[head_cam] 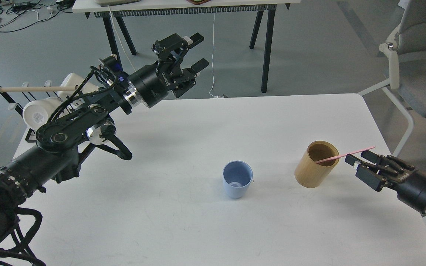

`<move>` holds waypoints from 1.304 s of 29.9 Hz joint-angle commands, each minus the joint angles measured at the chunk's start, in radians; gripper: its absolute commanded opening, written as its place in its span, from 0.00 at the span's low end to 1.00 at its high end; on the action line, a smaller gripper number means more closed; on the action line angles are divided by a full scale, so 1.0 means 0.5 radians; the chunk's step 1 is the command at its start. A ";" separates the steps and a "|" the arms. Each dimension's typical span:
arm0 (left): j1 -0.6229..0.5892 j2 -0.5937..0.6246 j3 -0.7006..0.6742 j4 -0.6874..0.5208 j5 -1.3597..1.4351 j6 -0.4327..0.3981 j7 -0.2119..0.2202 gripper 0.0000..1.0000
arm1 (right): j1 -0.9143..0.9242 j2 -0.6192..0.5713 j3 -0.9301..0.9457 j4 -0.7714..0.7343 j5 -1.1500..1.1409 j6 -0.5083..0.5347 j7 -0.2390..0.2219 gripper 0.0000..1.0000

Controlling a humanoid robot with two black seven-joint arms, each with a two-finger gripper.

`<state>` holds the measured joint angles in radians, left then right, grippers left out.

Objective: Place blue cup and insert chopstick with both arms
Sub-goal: 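Reach the right gripper to the pink stick in the tan cup and grasp, then pull the pink stick up out of the tan cup with the right gripper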

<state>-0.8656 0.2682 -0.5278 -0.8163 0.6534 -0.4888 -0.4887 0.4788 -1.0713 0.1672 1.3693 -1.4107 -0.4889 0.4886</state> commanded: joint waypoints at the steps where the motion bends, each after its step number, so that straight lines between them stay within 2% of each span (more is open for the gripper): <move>1: 0.001 -0.002 0.000 0.004 0.000 0.000 0.000 0.77 | 0.003 0.001 0.028 -0.002 0.002 0.000 0.000 0.61; 8: 0.001 -0.002 -0.003 0.004 0.000 0.000 0.000 0.77 | 0.006 0.050 0.025 -0.045 0.011 0.000 0.000 0.43; 17: 0.013 -0.002 -0.003 0.010 0.003 0.000 0.000 0.79 | 0.009 0.050 0.022 -0.045 0.011 0.000 0.000 0.09; 21: 0.016 -0.002 0.000 0.010 0.003 0.000 0.000 0.80 | 0.015 0.050 0.022 -0.042 0.011 0.000 0.000 0.02; 31: 0.035 -0.009 -0.003 0.010 0.003 0.000 0.000 0.84 | 0.104 -0.023 0.049 0.001 0.036 0.000 0.000 0.00; 39: 0.028 -0.027 -0.003 0.056 0.003 0.000 0.000 0.86 | 0.137 -0.391 0.086 0.494 0.305 0.000 0.000 0.00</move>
<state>-0.8485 0.2580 -0.5278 -0.8058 0.6558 -0.4887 -0.4887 0.5419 -1.1962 0.2078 1.5233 -1.3034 -0.4886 0.4886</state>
